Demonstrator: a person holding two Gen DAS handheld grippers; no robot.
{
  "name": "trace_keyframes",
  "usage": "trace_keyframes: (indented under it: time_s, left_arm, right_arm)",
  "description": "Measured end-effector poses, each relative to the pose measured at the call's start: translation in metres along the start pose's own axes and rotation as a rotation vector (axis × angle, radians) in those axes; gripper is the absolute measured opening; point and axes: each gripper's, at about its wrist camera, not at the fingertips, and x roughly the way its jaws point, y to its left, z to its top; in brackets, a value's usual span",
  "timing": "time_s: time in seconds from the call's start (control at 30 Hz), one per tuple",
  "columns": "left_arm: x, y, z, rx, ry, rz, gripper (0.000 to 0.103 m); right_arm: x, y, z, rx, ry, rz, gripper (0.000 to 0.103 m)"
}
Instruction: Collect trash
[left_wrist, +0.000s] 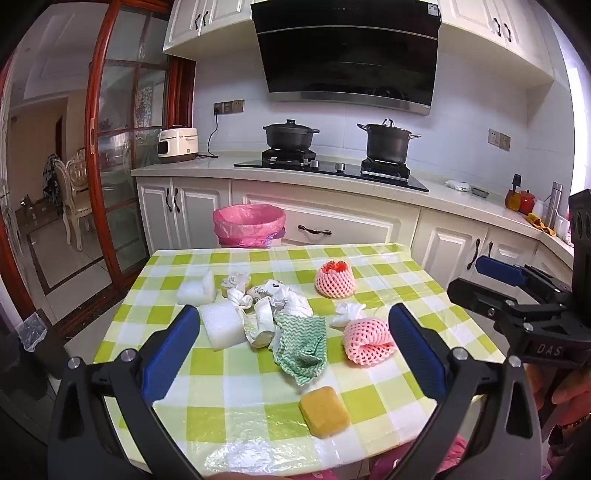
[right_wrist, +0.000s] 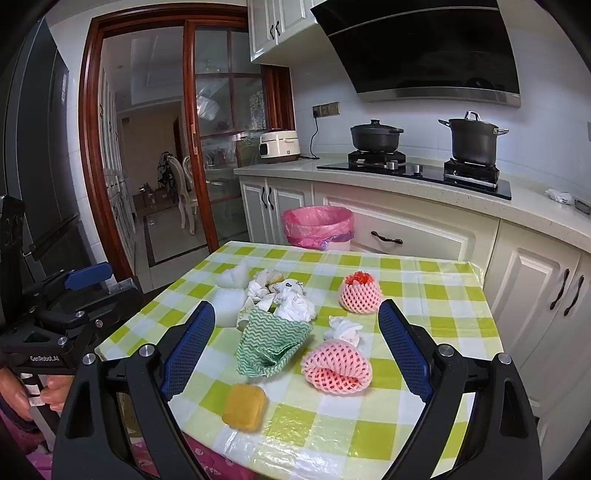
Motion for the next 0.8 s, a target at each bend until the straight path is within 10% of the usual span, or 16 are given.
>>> trace_keyframes:
  time_s: [0.8]
  left_arm:
    - [0.0011,0.0001,0.0002,0.000,0.014,-0.003,0.099]
  right_arm:
    - [-0.0049,-0.0015,0.0001,0.005,-0.004,0.004,0.085]
